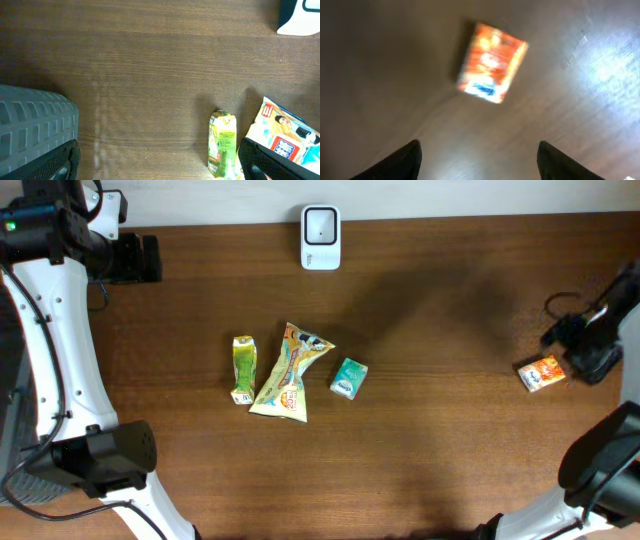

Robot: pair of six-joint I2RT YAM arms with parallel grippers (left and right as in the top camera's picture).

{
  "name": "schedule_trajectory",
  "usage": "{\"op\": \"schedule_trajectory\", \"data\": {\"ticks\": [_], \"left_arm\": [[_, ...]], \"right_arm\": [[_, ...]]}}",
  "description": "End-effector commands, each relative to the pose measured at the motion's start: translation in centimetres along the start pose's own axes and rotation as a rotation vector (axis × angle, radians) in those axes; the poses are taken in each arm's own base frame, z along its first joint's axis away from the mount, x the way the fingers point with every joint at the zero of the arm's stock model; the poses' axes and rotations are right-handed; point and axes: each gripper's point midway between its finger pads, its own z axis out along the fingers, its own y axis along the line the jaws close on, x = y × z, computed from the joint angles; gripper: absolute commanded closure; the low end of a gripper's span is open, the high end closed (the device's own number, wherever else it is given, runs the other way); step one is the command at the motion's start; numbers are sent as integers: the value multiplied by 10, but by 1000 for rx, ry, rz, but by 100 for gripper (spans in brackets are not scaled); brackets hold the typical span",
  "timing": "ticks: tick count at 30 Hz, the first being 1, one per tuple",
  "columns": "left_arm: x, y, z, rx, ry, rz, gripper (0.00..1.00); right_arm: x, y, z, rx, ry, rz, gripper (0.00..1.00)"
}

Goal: Scan the item barcode
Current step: 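Move the orange pack right and set it down with the right gripper, then reach the right gripper to the green tissue pack and grasp it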

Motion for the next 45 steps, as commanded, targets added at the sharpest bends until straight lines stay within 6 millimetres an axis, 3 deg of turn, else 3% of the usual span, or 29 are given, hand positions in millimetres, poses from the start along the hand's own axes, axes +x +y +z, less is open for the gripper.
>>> {"op": "schedule_trajectory", "data": {"ticks": [1, 6, 8, 9, 11, 15, 20, 23, 29, 31, 32, 35, 36, 37, 39, 42, 45], "left_arm": [[0, 2, 1, 2, -1, 6, 1], [0, 3, 0, 2, -1, 6, 1], [0, 3, 0, 2, -1, 6, 1], [0, 3, 0, 2, -1, 6, 1], [0, 3, 0, 2, -1, 6, 1], [0, 3, 0, 2, -1, 6, 1], [0, 2, 1, 2, -1, 6, 1], [0, 3, 0, 2, -1, 6, 1], [0, 3, 0, 2, -1, 6, 1], [0, 3, 0, 2, -1, 6, 1], [0, 3, 0, 2, -1, 6, 1], [0, 3, 0, 2, -1, 6, 1], [0, 3, 0, 2, -1, 6, 1], [0, 3, 0, 2, -1, 6, 1], [0, 3, 0, 2, -1, 6, 1], [0, 3, 0, 2, -1, 6, 1], [0, 3, 0, 2, -1, 6, 1]], "right_arm": [[14, 56, -26, -192, 25, -164, 27], [96, 156, -2, -381, 154, -426, 32], [159, 205, 25, -414, 183, -558, 34], [175, 218, 32, -430, 182, -588, 37], [231, 253, 48, -469, 170, -661, 50], [297, 281, 61, -511, 156, -687, 60], [323, 279, 98, -399, 116, -705, 73], [327, 274, 111, -370, 135, -710, 82], [286, 253, 104, -349, 177, -686, 85], [273, 271, 76, -507, 237, -760, 75], [268, 284, 50, -589, 254, -829, 68], [248, 297, 7, -639, 181, -1009, 60], [230, 294, 2, -600, 117, -1054, 59], [208, 286, 6, -529, 54, -1072, 51], [182, 262, 27, -446, 77, -1060, 50], [190, 238, 67, -436, 253, -1087, 52], [200, 231, 101, -422, 347, -1088, 66]]}}
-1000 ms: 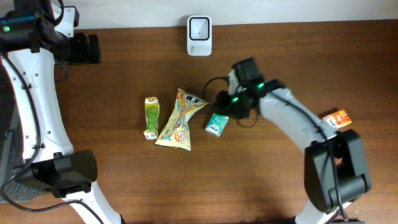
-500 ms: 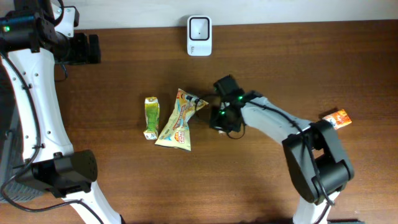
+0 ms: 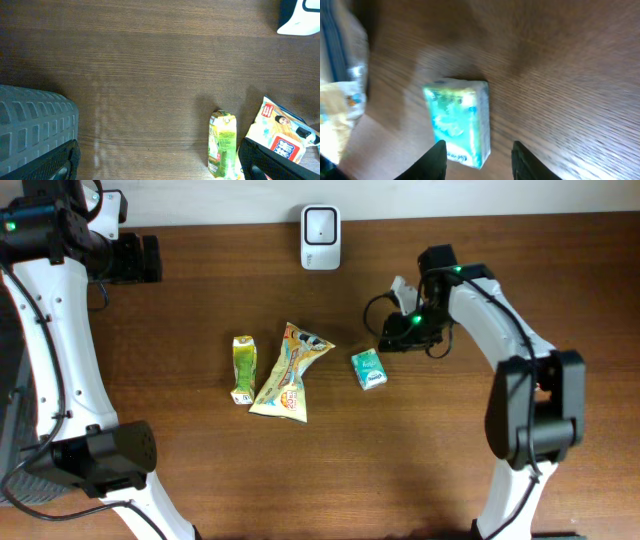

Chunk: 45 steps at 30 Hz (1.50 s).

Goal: Scan the item barcode
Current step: 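Reach the right gripper to the green tissue pack and grasp it, then lift the green tissue pack with the right gripper to the scanner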

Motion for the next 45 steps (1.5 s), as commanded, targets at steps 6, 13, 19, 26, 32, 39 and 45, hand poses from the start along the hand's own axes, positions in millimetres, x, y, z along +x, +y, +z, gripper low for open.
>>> {"op": "schedule_trajectory", "data": {"ticks": [6, 13, 19, 26, 32, 39, 45], "left_arm": [[0, 3, 0, 3, -1, 6, 1], [0, 3, 0, 2, -1, 6, 1], [0, 3, 0, 3, -1, 6, 1], [0, 3, 0, 3, -1, 6, 1], [0, 2, 1, 3, -1, 6, 1], [0, 3, 0, 3, -1, 6, 1], [0, 3, 0, 3, -1, 6, 1]], "right_arm": [[15, 5, 40, -139, 106, -2, 81], [14, 18, 36, -237, 91, -7, 71], [25, 5, 46, -156, 130, -13, 71], [42, -8, 72, -150, 128, 21, 81], [56, -7, 69, -153, 184, 88, 96], [13, 70, -8, -635, 69, 81, 96], [-29, 115, -84, -787, -49, 9, 96]]}}
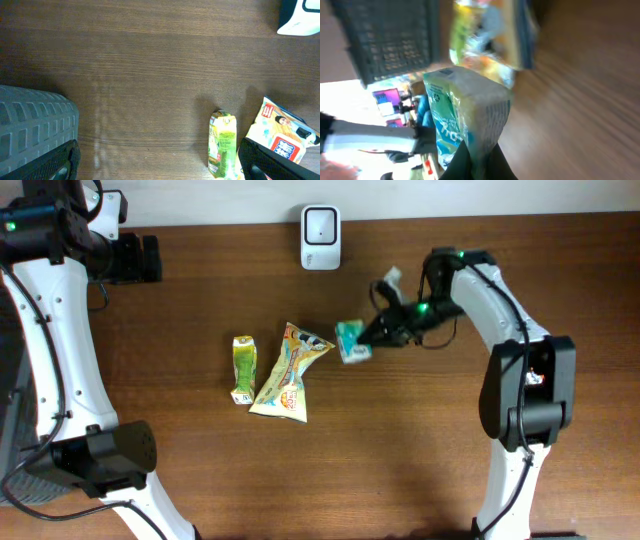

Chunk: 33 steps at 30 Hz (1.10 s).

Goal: Scan the item barcode
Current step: 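Lift the green tissue pack with the right gripper to the scanner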

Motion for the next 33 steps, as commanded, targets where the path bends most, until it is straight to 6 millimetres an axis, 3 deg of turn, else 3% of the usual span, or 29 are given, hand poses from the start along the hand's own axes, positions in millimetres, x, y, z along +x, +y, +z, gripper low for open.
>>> {"op": "schedule_trajectory", "data": {"ticks": [1, 7, 11, 17, 23, 25, 30, 33], "left_arm": [[0, 3, 0, 3, 0, 6, 1], [0, 3, 0, 3, 0, 6, 1], [0, 2, 1, 3, 0, 6, 1], [0, 3, 0, 3, 0, 6, 1], [0, 3, 0, 3, 0, 6, 1], [0, 3, 0, 3, 0, 6, 1], [0, 3, 0, 3, 0, 6, 1], [0, 2, 1, 3, 0, 6, 1]], "right_arm": [[-21, 57, -19, -177, -80, -99, 96], [-31, 104, -39, -437, -146, -120, 96], [-33, 99, -50, -438, -160, -63, 96], [-40, 85, -90, -437, -239, 29, 96], [-33, 98, -130, -419, -329, -29, 96], [-33, 102, -130, -364, -335, -89, 96], [-44, 48, -85, 81, -270, -55, 96], [-63, 38, -70, 218, -302, -49, 96]]}}
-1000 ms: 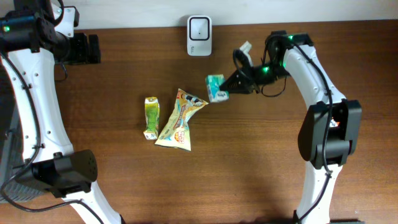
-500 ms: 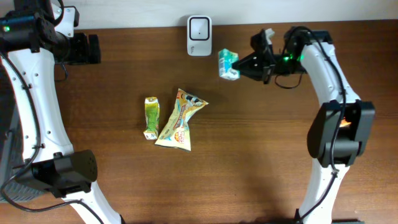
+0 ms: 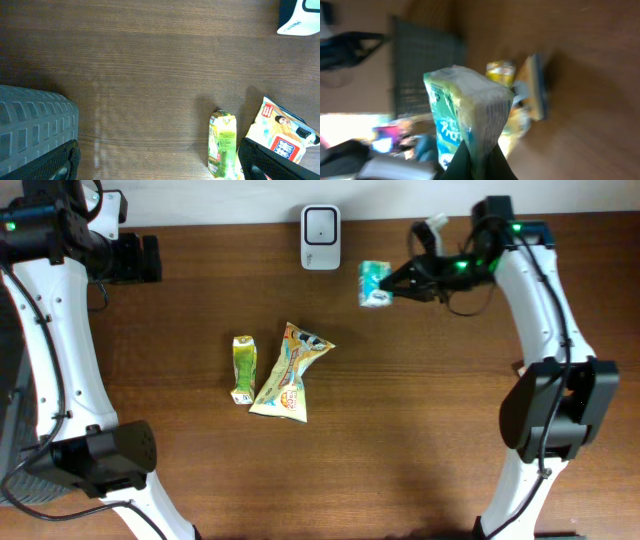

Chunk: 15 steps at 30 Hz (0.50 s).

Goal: Scan the item barcode
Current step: 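Lift the green tissue pack with the right gripper to the scanner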

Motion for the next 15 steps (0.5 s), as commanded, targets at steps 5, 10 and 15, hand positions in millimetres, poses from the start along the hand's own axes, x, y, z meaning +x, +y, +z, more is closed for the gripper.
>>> {"op": "schedule_trajectory", "data": {"ticks": [5, 10, 15], "left_arm": [[0, 4, 0, 1, -1, 3, 1], [0, 4, 0, 1, -1, 3, 1], [0, 5, 0, 1, -1, 2, 1]], "right_arm": [[-15, -43, 6, 450, -79, 54, 96], [-56, -57, -13, 918, -255, -139, 96], [-116, -20, 7, 1268, -439, -587, 96]]}}
